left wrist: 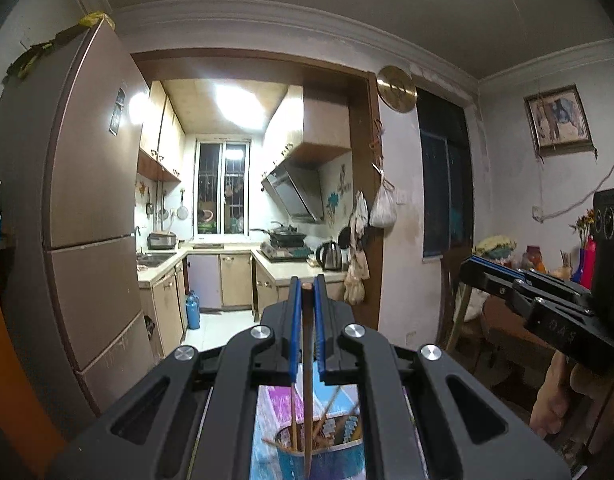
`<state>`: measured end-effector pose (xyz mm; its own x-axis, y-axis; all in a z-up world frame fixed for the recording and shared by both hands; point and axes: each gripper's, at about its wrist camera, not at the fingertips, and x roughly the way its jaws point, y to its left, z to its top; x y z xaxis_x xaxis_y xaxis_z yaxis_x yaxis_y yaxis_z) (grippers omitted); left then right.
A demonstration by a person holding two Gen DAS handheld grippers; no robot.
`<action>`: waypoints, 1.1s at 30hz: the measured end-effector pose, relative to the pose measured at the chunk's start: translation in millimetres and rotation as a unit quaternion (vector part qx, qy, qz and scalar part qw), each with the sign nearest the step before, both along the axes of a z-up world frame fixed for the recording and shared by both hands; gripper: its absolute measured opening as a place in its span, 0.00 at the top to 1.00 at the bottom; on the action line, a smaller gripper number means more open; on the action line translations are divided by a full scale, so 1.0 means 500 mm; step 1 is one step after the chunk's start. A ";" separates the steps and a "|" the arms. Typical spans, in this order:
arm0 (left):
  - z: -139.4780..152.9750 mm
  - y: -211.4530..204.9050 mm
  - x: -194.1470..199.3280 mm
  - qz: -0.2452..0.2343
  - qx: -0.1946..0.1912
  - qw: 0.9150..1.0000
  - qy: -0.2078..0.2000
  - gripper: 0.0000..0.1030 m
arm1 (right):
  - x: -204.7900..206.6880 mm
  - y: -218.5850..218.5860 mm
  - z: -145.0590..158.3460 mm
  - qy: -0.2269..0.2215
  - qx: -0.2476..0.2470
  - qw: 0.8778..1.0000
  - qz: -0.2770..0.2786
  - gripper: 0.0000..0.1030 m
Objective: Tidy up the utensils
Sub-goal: 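Open both grippers to drop the chopsticks into the teal holder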
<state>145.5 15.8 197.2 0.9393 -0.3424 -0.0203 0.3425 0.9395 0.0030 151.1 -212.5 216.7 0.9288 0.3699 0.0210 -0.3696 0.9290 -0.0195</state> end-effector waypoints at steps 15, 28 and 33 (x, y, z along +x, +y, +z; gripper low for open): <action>0.010 -0.038 0.128 -0.003 -0.014 1.000 -0.010 0.95 | 0.154 -0.030 -0.011 0.011 0.025 1.000 -0.008 0.93; -0.077 -0.038 0.221 -0.005 -0.016 0.999 0.036 0.95 | 0.249 -0.033 -0.094 0.047 0.050 0.998 0.002 0.93; -0.108 -0.035 0.237 -0.008 -0.015 0.999 0.051 0.95 | 0.266 -0.024 -0.121 0.061 0.048 0.997 0.006 0.93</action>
<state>264.1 -1.7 143.4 0.9273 -0.3594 -0.1047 0.3547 0.9330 -0.0612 284.3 -224.7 156.0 0.9218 0.3837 -0.0552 -0.3758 0.9195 0.1154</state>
